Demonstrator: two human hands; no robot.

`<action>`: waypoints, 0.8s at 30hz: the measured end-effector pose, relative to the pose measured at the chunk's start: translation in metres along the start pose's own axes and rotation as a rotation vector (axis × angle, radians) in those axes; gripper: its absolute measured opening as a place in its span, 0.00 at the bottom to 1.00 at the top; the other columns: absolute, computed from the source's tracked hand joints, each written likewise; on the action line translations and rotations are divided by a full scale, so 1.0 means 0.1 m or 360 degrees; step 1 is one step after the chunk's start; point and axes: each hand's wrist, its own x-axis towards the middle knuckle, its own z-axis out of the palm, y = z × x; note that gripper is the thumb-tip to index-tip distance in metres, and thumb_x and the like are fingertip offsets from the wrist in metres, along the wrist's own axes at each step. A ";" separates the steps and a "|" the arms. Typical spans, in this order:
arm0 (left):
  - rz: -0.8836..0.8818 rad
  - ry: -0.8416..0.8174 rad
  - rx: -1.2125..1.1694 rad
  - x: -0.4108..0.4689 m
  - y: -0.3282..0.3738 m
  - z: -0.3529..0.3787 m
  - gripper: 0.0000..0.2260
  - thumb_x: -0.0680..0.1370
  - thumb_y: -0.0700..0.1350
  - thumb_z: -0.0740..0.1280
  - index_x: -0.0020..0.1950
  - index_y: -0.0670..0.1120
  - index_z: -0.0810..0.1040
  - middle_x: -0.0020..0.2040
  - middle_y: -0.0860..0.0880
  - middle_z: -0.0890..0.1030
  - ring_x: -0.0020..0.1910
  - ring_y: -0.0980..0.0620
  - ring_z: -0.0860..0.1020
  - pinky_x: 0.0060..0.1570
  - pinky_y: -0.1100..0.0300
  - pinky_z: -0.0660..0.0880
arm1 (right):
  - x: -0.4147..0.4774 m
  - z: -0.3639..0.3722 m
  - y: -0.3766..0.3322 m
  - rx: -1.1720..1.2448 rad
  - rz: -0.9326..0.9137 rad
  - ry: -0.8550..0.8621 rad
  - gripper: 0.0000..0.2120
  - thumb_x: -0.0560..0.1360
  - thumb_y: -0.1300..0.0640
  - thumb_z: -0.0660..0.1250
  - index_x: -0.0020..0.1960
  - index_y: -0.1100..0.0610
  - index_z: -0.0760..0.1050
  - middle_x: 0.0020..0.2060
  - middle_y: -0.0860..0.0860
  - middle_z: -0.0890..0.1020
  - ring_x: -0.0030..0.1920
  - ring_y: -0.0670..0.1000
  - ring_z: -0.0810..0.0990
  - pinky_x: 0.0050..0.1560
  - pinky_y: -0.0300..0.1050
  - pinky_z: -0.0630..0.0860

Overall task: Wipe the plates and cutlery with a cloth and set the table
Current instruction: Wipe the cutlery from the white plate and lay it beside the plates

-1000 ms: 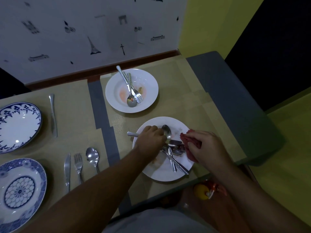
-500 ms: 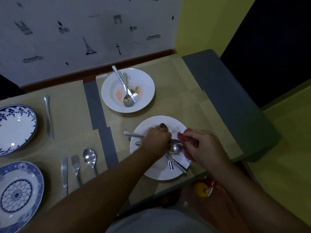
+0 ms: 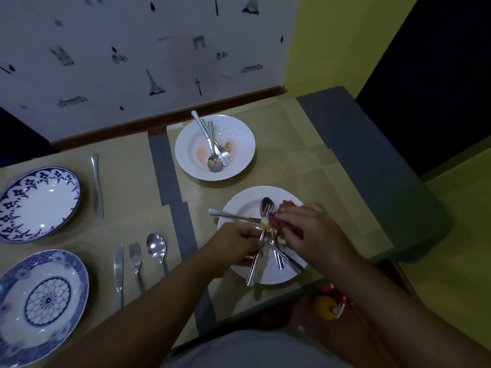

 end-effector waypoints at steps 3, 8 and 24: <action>-0.0043 -0.0021 -0.0221 -0.14 -0.11 -0.01 0.08 0.78 0.36 0.70 0.54 0.44 0.86 0.44 0.45 0.85 0.41 0.50 0.82 0.46 0.54 0.82 | -0.02 0.11 -0.07 -0.0023 -0.0300 -0.0072 0.15 0.70 0.62 0.73 0.56 0.52 0.82 0.55 0.45 0.82 0.50 0.52 0.75 0.51 0.46 0.76; -0.0030 0.0103 -0.0483 -0.34 -0.28 0.01 0.08 0.77 0.33 0.70 0.53 0.41 0.86 0.45 0.43 0.86 0.43 0.48 0.82 0.47 0.54 0.82 | 0.08 0.24 -0.14 -0.0132 -0.0624 -0.0190 0.15 0.68 0.63 0.74 0.53 0.52 0.83 0.52 0.46 0.83 0.50 0.50 0.72 0.55 0.40 0.69; 0.0024 0.0260 -0.0611 -0.57 -0.29 -0.10 0.08 0.79 0.35 0.69 0.48 0.45 0.87 0.40 0.48 0.86 0.35 0.53 0.81 0.37 0.59 0.78 | 0.31 0.42 -0.23 -0.0269 -0.0640 -0.0200 0.13 0.71 0.62 0.70 0.54 0.53 0.83 0.52 0.48 0.84 0.50 0.56 0.78 0.54 0.52 0.74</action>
